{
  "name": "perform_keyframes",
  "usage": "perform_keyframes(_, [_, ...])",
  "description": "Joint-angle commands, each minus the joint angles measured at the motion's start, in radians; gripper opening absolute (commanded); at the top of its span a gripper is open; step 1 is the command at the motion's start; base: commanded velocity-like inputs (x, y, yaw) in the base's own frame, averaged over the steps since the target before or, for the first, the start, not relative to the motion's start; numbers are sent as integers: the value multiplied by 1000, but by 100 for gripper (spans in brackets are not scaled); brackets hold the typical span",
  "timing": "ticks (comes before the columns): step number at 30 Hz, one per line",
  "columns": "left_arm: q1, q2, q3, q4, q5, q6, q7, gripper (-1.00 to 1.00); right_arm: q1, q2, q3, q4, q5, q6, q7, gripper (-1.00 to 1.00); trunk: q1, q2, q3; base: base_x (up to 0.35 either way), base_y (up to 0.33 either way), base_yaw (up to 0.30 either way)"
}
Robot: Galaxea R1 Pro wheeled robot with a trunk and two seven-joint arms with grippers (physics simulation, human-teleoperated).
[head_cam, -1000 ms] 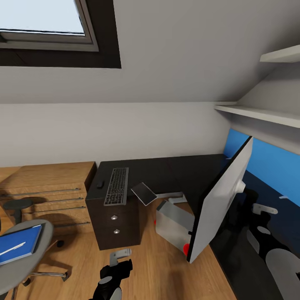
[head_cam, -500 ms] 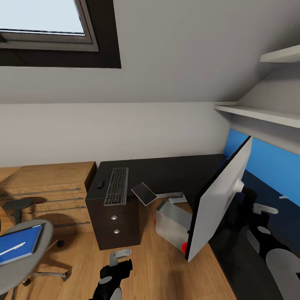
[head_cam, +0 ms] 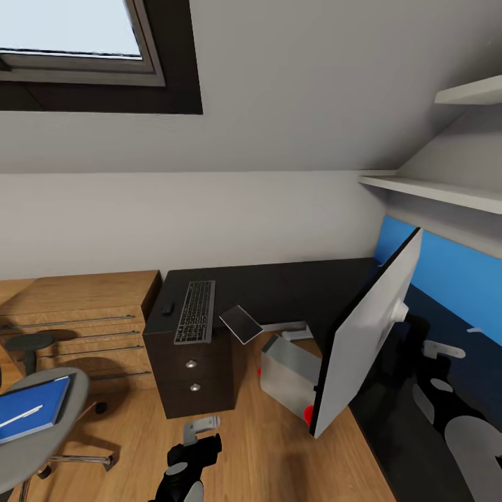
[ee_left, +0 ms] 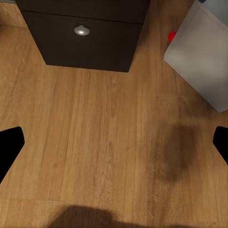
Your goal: In the bedroom, organize the workspace by keeping the computer under the desk, ensuring the monitor is on the desk, placing the keyboard on the desk next to the monitor, placing the mouse on the desk next to the keyboard, moving the folder from the swivel chair onto the desk next to the mouse, stacking the notebook on top of the folder with the pen on top of the notebook, and positioning the swivel chair next to the desk.
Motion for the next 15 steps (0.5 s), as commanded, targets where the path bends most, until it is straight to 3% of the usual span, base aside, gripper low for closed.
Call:
perform_keyframes(1, [-1,0,-2,-1,7,3,8,100,-1,0,4,3,7,-2,-1,-100,0,-1,-1,0,0,0])
perform_keyframes(15, [-1,0,-3,-1,7,3,8,100,-1,0,4,2,7,-2,-2,-100,0,-1,-1,0,0,0])
